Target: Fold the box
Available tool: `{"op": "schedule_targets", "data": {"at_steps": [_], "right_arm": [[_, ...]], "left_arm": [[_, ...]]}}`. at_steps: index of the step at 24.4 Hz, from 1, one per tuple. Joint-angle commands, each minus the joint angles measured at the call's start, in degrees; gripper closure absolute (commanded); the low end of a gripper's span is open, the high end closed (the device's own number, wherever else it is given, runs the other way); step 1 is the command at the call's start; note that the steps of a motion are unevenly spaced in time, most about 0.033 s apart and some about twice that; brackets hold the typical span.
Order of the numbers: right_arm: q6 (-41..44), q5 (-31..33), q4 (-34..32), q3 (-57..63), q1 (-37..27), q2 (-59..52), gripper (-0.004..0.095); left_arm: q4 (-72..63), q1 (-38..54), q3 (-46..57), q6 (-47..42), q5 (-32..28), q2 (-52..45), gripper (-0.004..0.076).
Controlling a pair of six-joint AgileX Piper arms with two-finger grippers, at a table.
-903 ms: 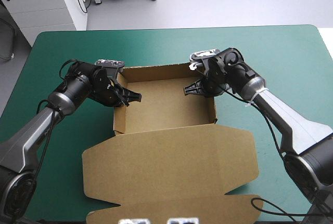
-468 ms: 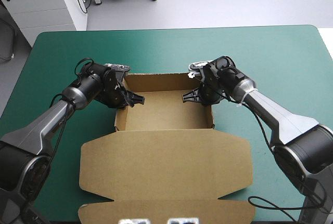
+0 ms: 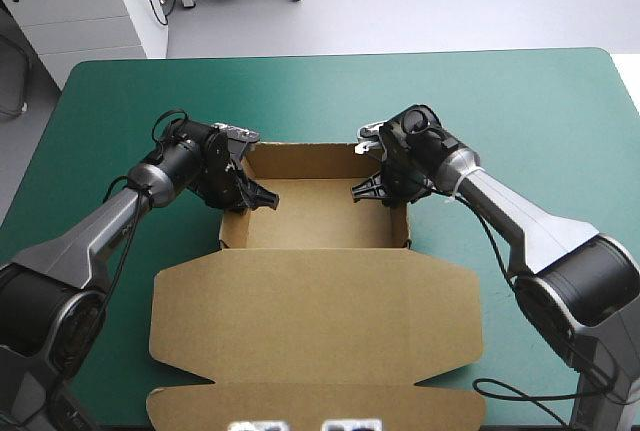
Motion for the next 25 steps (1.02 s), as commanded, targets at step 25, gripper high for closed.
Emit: {"op": "schedule_targets", "data": {"at_steps": [25], "right_arm": [[-1.9,5.4,-1.9,-17.0,-0.3,-11.5,0.0508]], "left_arm": [[6.5,-0.6,-25.8,0.5,15.7,-11.9,0.0277]]}}
